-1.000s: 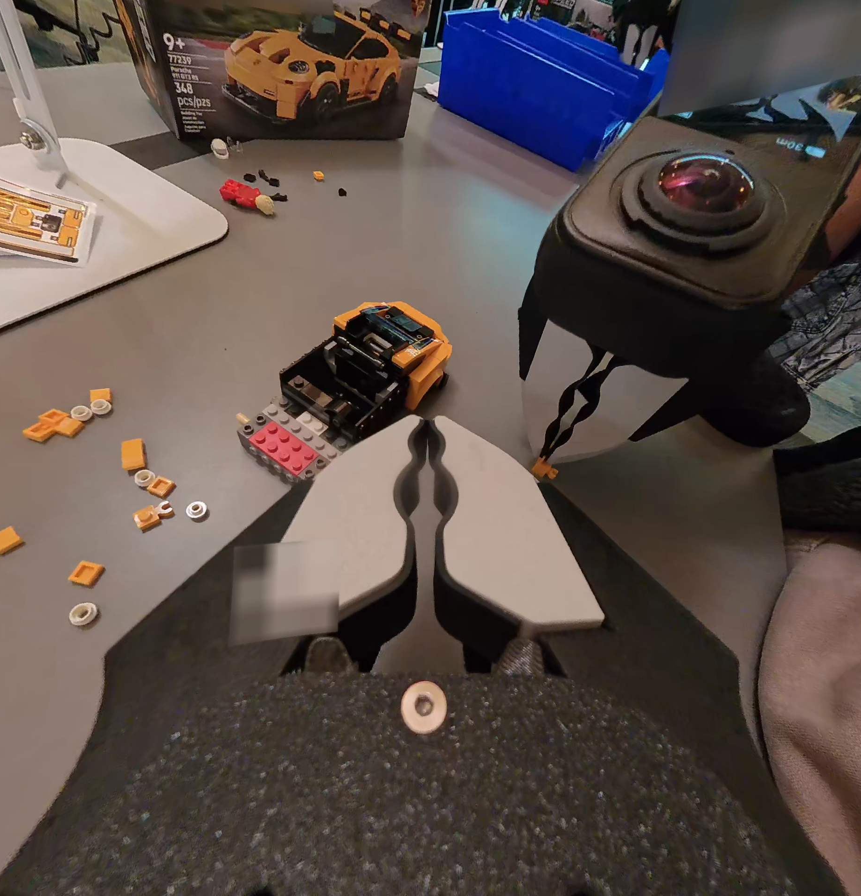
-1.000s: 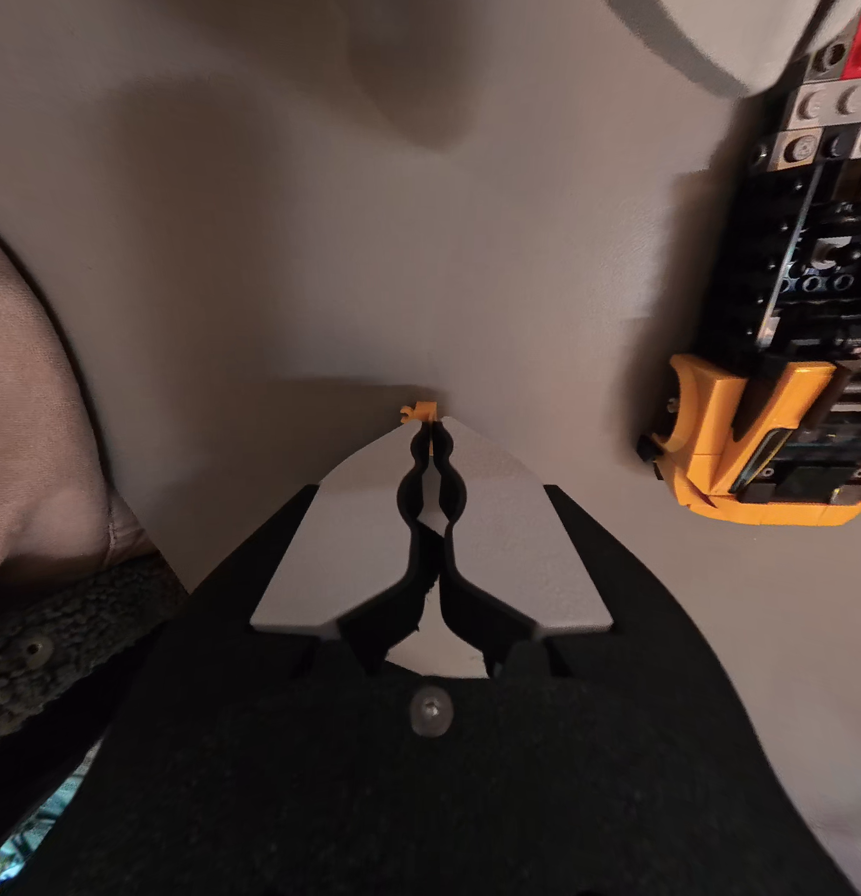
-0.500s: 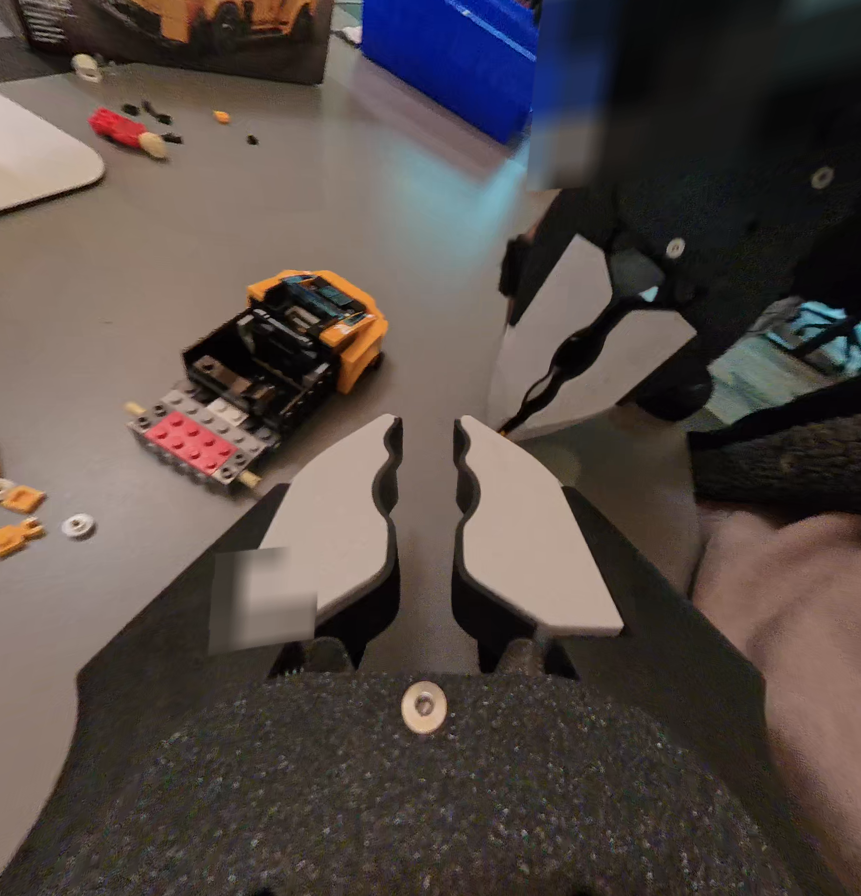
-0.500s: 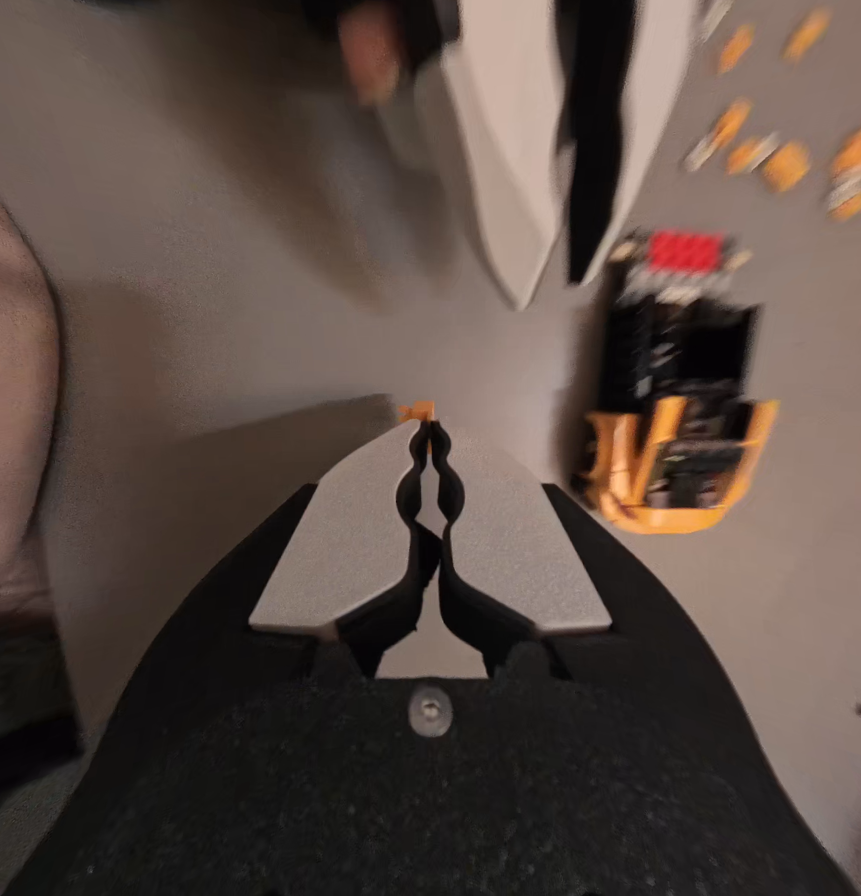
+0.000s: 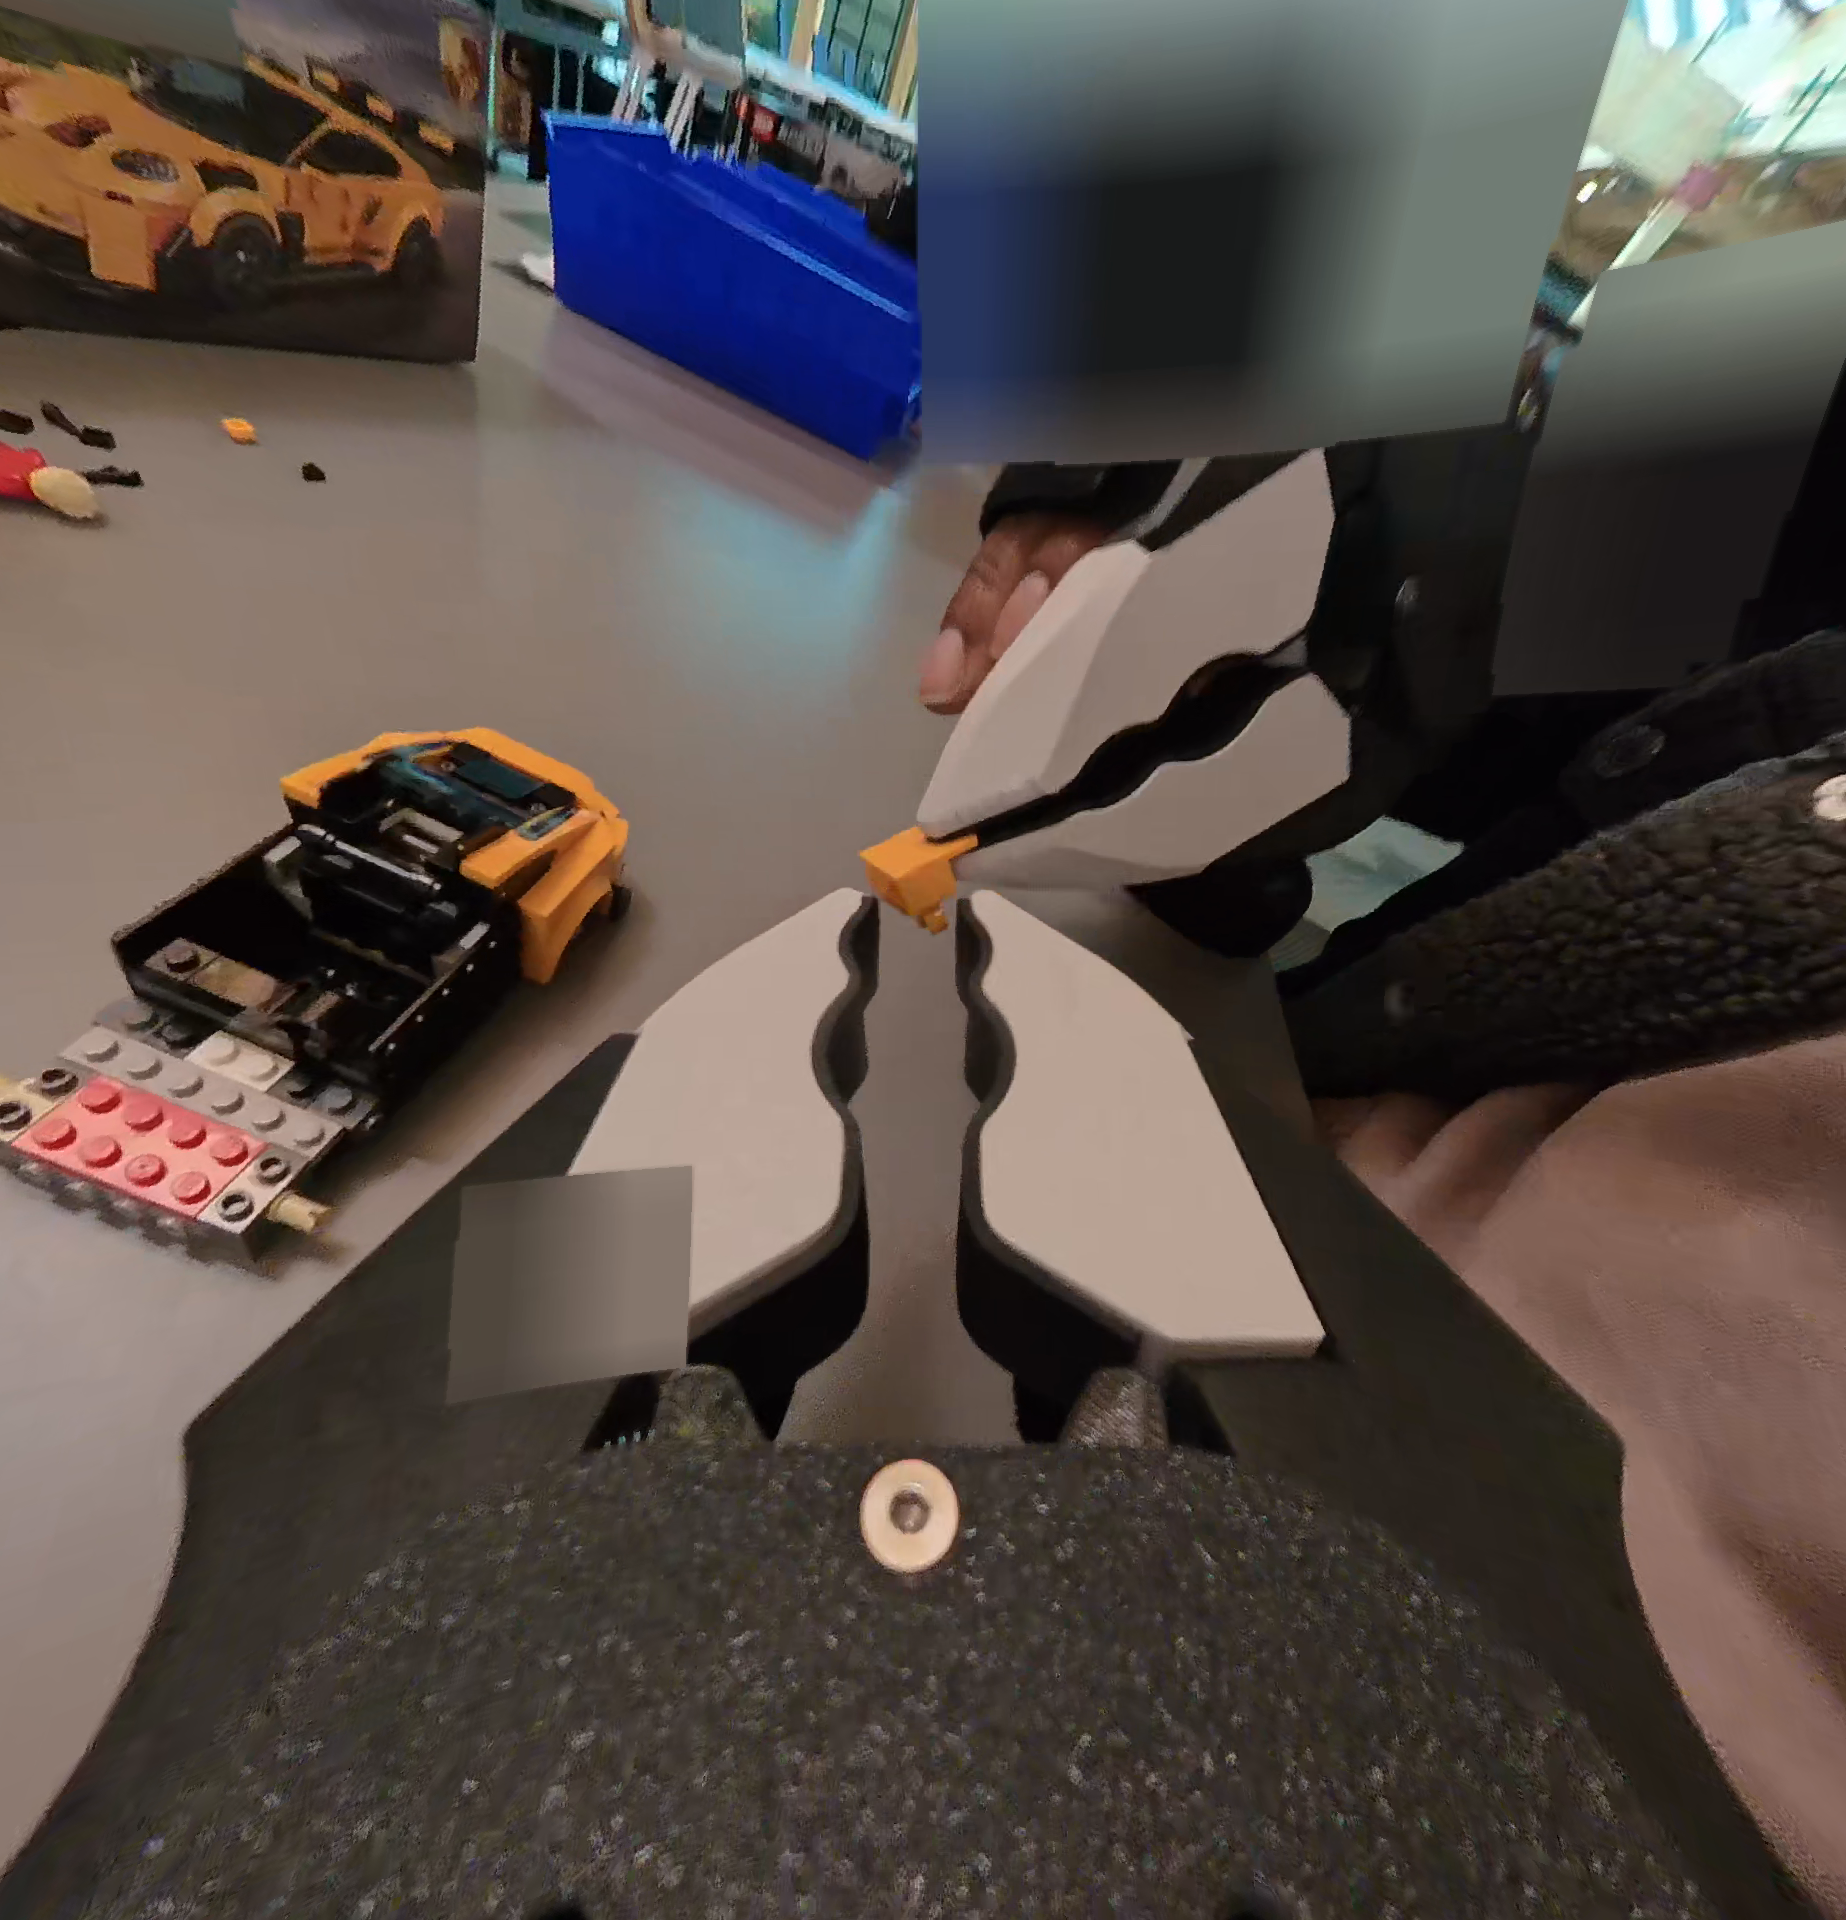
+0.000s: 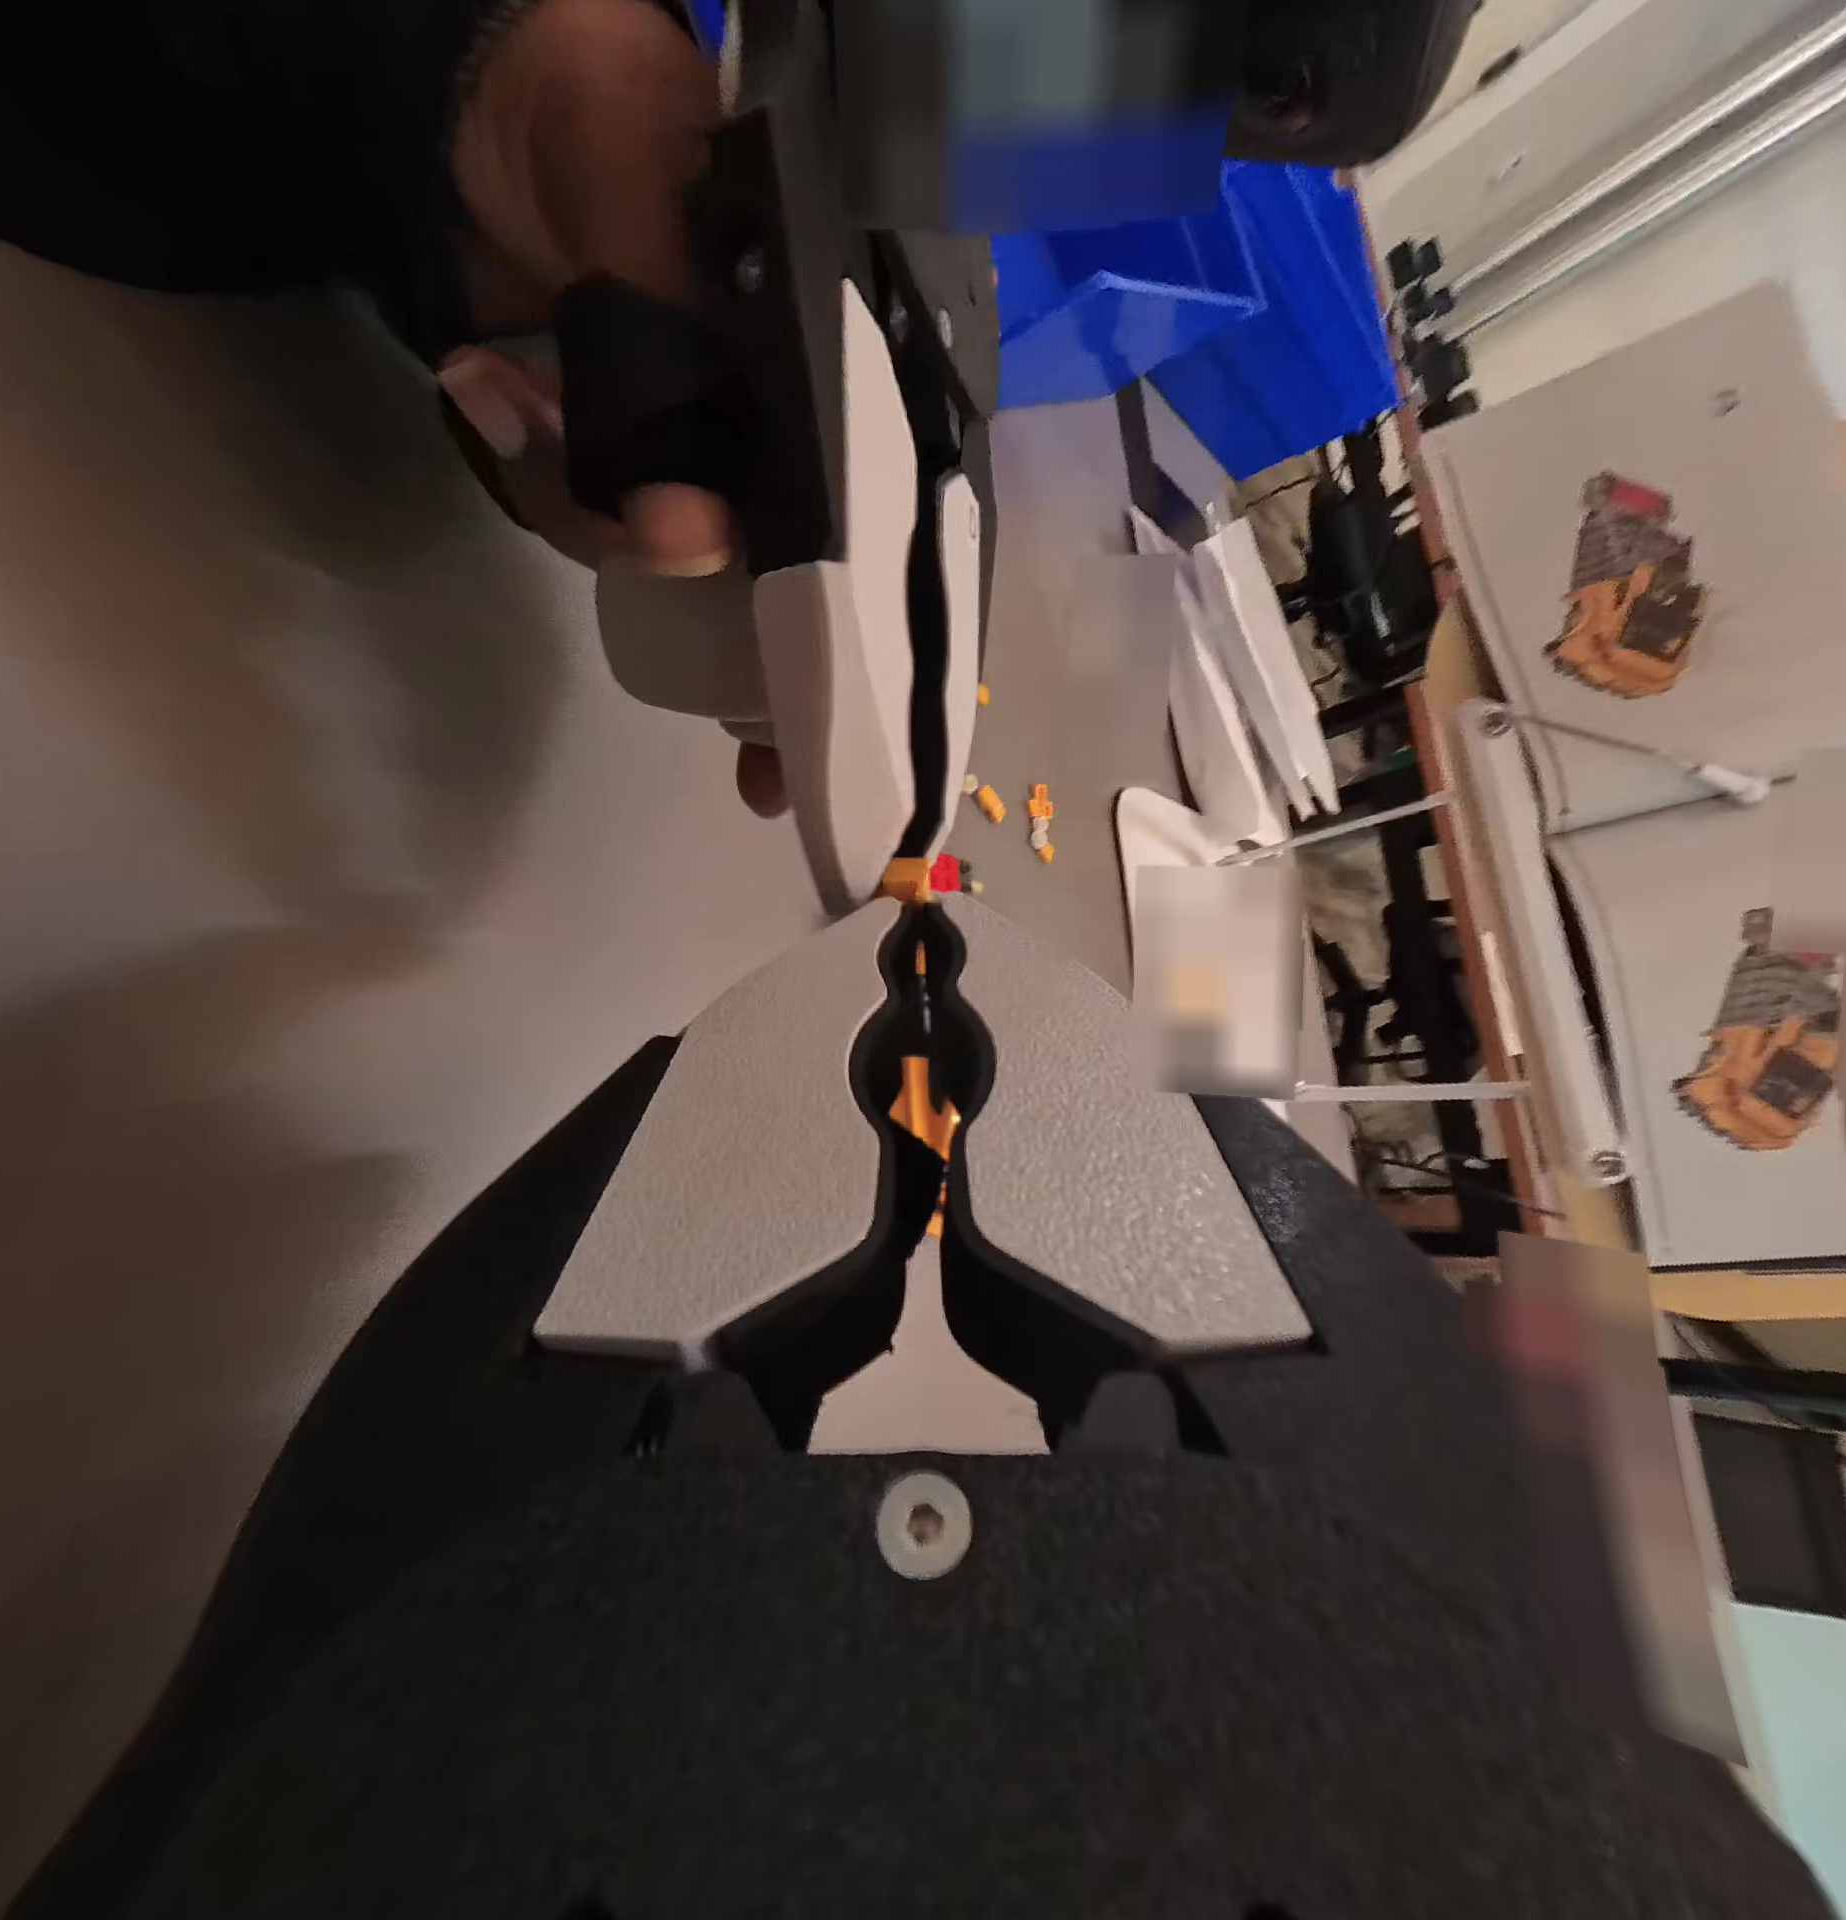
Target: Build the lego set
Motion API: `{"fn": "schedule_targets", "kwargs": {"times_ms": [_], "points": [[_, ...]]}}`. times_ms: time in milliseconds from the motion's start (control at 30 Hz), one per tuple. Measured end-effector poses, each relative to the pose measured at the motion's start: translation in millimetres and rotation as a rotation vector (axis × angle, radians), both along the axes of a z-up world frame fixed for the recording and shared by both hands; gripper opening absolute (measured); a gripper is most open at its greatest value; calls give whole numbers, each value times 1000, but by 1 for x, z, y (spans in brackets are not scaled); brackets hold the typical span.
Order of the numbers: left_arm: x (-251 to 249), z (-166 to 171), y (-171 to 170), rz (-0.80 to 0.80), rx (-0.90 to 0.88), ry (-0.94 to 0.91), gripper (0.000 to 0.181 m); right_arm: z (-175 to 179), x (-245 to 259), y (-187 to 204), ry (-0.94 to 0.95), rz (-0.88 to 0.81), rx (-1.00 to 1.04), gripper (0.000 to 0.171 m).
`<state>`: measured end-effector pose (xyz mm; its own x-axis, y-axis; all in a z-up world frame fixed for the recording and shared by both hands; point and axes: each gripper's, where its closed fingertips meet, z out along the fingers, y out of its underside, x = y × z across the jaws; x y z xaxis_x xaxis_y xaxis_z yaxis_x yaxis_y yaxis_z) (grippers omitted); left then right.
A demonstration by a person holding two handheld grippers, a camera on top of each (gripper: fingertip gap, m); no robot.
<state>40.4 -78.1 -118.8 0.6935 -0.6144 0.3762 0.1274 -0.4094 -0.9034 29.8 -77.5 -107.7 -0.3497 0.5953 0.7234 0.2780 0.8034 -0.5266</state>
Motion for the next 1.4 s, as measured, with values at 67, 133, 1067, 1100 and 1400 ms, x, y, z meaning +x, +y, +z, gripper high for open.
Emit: {"fn": "schedule_targets", "kwargs": {"times_ms": [67,133,1067,1100,1400], "points": [[-1,5,0,4,16,-21,13,4,-1,-1,40,8,50,1],[-2,7,0,11,39,-15,13,6,-2,-1,70,19,82,1],[4,37,-18,10,497,272,9,44,18,-17,132,193,-498,21],[7,39,-21,-11,515,264,9,46,20,-19,108,228,-591,23],[25,41,-35,-136,564,211,9,36,25,-42,-12,441,-752,11]]}}
